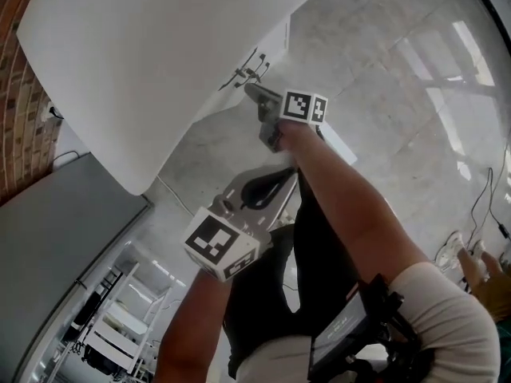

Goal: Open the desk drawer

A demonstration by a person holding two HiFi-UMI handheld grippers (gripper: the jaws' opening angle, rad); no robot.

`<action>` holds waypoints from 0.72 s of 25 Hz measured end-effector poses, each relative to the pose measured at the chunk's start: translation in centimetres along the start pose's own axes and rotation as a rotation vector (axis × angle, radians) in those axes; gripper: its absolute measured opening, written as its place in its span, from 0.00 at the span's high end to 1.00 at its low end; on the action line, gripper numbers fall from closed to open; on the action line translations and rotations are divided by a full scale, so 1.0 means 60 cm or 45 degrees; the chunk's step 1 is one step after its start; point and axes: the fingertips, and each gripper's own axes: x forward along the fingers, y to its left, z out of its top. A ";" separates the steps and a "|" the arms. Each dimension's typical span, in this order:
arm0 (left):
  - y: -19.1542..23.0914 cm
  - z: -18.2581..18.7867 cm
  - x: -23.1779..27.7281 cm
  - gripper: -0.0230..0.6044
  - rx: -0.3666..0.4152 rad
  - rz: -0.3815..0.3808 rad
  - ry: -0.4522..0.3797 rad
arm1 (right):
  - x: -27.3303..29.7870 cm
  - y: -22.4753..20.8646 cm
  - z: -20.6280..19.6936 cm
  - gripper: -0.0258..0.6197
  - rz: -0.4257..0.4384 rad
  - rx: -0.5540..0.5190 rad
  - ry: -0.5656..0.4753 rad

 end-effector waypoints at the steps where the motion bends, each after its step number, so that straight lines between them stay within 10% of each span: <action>1: 0.004 -0.003 0.003 0.96 0.000 -0.002 -0.001 | 0.009 -0.005 0.002 0.87 0.001 -0.003 -0.001; 18: 0.021 -0.024 0.014 0.96 0.006 -0.039 0.008 | 0.000 -0.023 0.006 0.92 0.008 0.152 -0.122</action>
